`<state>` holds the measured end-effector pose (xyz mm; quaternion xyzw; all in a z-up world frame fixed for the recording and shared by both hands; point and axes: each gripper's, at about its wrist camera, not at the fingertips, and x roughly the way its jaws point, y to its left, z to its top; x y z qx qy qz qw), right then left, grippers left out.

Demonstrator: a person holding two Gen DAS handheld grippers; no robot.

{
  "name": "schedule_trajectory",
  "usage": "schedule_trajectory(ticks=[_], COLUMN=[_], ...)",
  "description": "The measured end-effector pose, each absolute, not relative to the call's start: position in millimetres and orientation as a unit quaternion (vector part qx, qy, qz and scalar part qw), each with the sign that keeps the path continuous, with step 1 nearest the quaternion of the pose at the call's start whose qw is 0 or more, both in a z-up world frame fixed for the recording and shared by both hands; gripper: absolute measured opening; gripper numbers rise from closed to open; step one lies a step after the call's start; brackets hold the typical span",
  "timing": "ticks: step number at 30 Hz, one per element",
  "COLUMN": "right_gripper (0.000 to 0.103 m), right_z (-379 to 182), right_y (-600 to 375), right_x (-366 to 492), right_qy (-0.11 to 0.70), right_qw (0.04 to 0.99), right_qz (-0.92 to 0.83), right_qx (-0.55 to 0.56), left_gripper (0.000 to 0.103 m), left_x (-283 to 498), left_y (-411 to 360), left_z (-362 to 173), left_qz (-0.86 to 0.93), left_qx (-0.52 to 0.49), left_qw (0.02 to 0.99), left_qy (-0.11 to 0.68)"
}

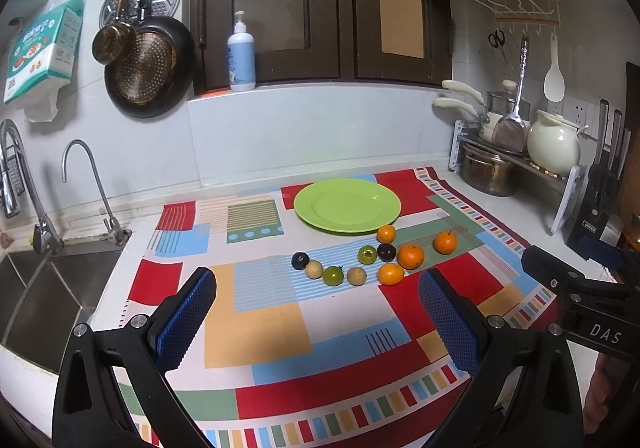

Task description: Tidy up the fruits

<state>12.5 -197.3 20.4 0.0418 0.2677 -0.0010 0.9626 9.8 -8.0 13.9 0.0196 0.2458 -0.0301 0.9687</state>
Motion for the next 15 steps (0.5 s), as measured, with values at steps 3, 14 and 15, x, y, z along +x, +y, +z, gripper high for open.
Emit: schedule_trajectory(ticks=[3, 14, 15], right_gripper=[0.102, 0.102, 0.102], right_z=[17, 6, 5], right_y=[-194, -177, -175], right_x=[18, 47, 50], right_qy=[0.271, 0.283, 0.284], right_qw=[0.962, 0.959, 0.959], right_qz=[0.001, 0.014, 0.017], right_qx=[0.040, 0.020, 0.018], left_gripper=[0.103, 0.091, 0.089], left_x=[18, 55, 61], left_y=[-8, -6, -6], left_z=[12, 3, 0], left_qz=[-0.041, -0.092, -0.099], left_qx=[0.033, 0.075, 0.080], left_qw=[0.968, 0.963, 0.961], left_qy=[0.245, 0.243, 0.246])
